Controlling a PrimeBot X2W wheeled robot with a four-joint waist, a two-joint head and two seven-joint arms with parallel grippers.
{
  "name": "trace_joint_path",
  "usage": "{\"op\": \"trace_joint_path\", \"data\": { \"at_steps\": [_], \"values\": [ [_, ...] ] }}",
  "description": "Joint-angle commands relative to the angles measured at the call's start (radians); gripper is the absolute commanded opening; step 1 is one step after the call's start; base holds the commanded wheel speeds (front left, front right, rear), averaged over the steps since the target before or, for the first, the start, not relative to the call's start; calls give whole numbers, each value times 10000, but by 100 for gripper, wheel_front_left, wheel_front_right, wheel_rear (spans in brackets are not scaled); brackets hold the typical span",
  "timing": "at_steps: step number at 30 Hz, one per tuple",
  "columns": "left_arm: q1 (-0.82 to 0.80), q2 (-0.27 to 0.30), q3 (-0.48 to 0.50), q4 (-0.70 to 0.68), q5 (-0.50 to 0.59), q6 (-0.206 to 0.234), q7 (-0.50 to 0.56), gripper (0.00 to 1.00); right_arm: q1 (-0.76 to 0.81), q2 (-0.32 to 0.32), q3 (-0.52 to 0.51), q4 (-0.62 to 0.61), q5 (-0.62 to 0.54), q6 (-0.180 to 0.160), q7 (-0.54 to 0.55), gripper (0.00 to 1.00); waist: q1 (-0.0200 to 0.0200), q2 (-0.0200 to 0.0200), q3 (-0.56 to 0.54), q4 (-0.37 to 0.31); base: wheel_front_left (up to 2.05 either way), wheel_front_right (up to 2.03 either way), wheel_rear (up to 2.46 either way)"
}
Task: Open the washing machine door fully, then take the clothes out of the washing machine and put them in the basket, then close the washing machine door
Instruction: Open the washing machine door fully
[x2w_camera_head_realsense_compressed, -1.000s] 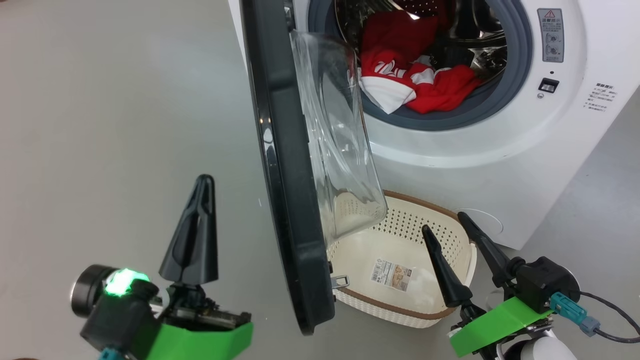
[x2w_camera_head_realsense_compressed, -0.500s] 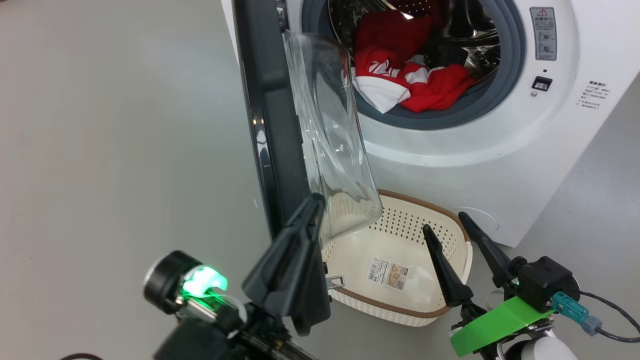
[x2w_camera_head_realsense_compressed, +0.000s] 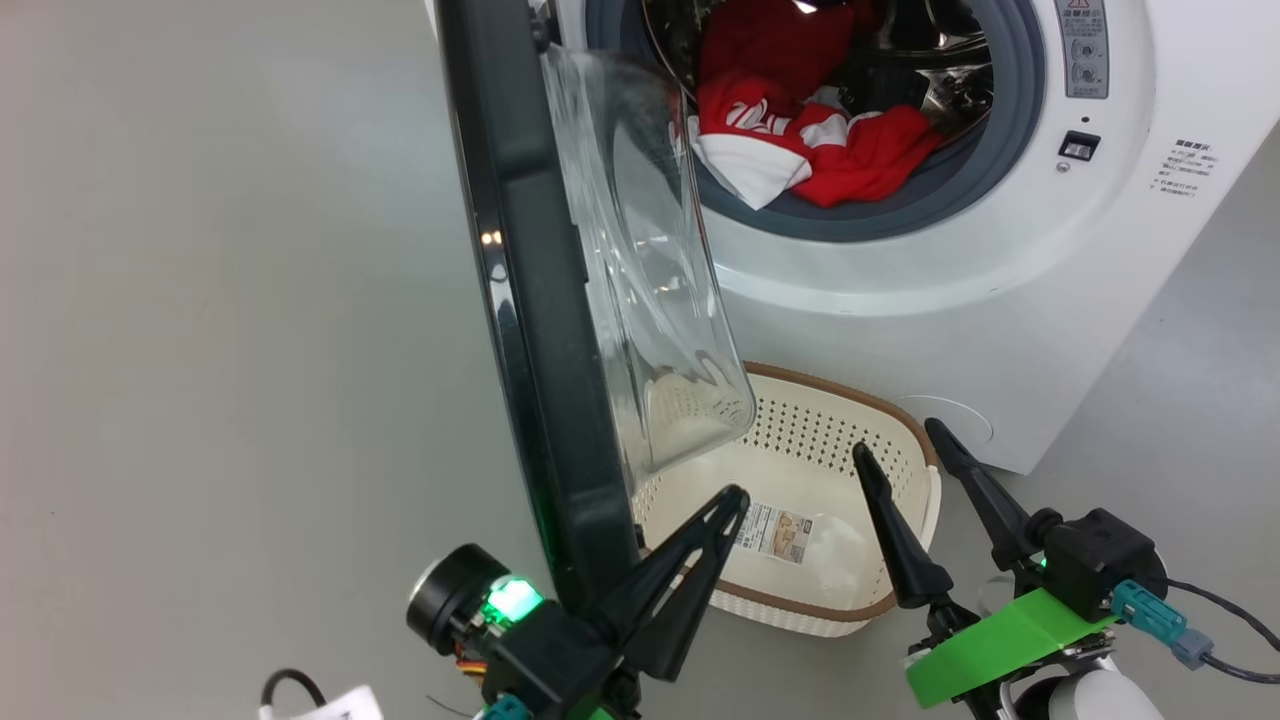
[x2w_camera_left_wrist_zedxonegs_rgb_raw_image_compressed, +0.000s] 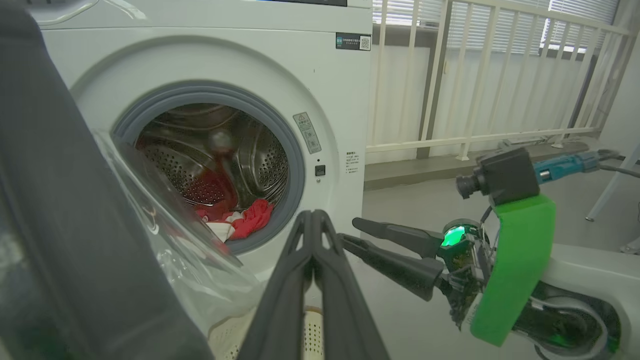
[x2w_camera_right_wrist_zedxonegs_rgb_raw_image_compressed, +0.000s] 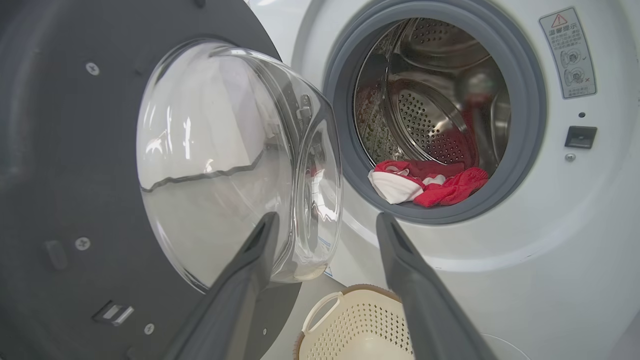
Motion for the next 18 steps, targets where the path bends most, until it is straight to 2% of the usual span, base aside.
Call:
{"op": "trace_joint_path", "data": {
  "at_steps": [1,11,18],
  "values": [
    [-211,101,273,-143,122,65,42,0,-292,43,216,-317,-13,65,8,100,0,0,35,-16,0,0,0],
    [-135,198,631,700,321,745,283,0,-307,43,172,-366,-18,65,58,100,0,0,122,52,0,0,0],
    [-53,286,861,814,283,1045,396,0,-295,43,127,-378,-32,65,92,100,0,0,160,290,0,0,0]
  ]
}}
